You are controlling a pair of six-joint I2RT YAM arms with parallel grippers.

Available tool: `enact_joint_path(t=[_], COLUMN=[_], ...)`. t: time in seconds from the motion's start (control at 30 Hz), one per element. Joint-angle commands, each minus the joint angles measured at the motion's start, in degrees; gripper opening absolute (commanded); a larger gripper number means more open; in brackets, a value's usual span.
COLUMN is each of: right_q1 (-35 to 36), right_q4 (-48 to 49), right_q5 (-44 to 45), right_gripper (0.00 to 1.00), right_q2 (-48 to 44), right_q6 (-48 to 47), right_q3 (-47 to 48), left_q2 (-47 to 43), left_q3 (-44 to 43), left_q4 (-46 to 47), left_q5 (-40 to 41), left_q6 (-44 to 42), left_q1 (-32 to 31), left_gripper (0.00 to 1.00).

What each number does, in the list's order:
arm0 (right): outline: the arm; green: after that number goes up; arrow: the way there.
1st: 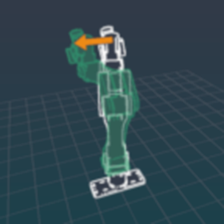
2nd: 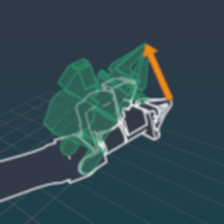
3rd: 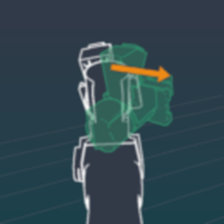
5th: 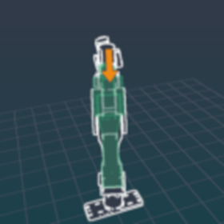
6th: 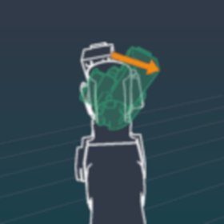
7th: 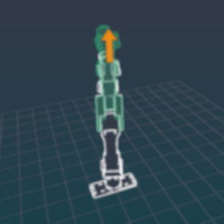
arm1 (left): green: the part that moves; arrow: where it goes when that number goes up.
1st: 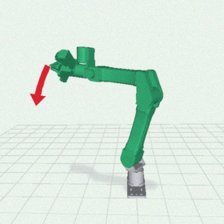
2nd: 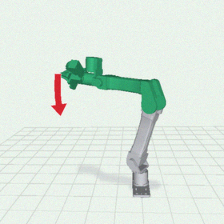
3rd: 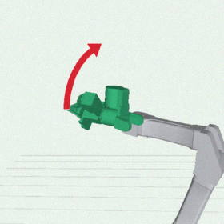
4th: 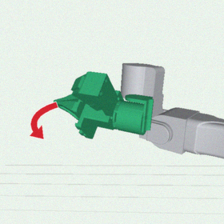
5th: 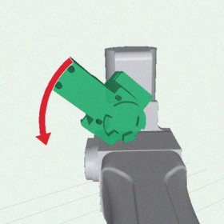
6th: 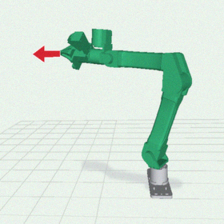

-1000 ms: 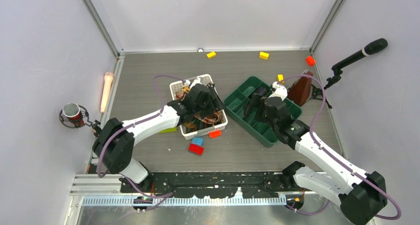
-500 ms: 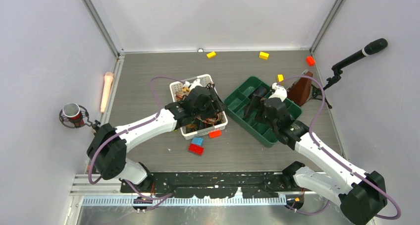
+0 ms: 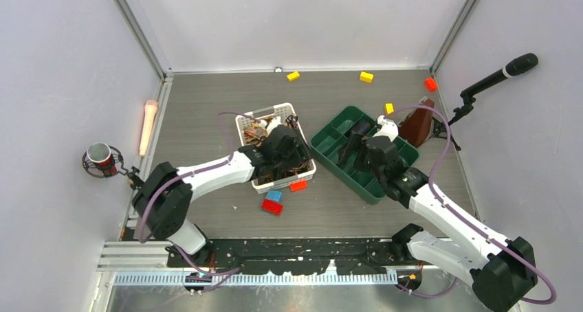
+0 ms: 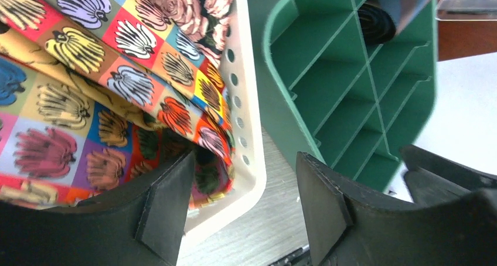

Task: Roll the ties
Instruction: Pick up the tie from the bin.

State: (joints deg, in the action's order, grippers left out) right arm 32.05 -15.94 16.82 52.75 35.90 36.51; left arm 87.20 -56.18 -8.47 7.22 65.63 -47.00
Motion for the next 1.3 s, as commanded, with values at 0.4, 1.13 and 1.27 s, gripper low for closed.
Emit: enact_joint_path(t=[0.4, 1.13, 1.27], right_q1=[-0.2, -0.1, -0.1], right_q4=[-1.0, -0.7, -0.5], right_q5=[2.8, 2.1, 1.0], right_gripper=[1.0, 1.0, 0.99], right_q2=[-2.9, -2.4, -1.8], right_q6=[-1.6, -1.6, -1.9], right_q3=[0.4, 1.3, 2.2], left_q2=[4.3, -1.8, -4.2], left_q3=[-2.2, -0.5, -8.0], left_q4=[6.4, 14.0, 12.7], left_q5=[3.3, -2.2, -11.3], left_q6=[-2.1, -8.2, -14.3], left_q1=[0.0, 7.6, 13.7], left_gripper=[0.26, 0.0, 0.0])
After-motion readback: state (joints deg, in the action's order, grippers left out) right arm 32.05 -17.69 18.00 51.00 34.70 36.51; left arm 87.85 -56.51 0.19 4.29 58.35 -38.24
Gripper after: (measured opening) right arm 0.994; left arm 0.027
